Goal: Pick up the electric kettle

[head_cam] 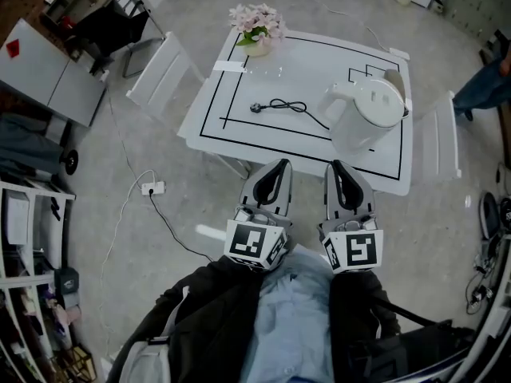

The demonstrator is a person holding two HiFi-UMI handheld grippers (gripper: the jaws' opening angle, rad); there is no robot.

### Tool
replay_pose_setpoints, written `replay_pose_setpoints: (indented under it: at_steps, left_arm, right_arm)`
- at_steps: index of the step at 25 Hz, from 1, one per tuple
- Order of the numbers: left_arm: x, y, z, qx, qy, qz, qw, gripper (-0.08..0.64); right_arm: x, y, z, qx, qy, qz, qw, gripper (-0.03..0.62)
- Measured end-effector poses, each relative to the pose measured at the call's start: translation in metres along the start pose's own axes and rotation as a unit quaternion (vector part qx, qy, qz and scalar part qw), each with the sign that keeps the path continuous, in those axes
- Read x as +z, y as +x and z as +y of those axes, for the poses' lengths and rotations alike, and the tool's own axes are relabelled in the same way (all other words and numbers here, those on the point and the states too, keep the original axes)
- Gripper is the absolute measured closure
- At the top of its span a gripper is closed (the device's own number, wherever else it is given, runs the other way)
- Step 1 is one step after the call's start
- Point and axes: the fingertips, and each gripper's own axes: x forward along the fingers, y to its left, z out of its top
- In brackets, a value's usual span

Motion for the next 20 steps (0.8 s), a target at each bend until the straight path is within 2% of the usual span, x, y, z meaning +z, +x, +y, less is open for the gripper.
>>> replay_pose_setpoints:
  at_steps: [10, 20]
  left_arm:
    - [0.015, 0.044, 0.033, -0.043, 0.011, -0.012, 0.9989, 0.555]
    - [0.005, 0.074, 0.048, -0.056, 0.01, 0.004, 0.9984, 0.555]
  right_arm:
    - [0.011, 0.048, -0.011, -0.039, -0.007, -0.022, 0.999, 0.574]
    - [-0.001, 0.073, -0.029, -0.062, 0.005, -0.009, 0.998, 0.574]
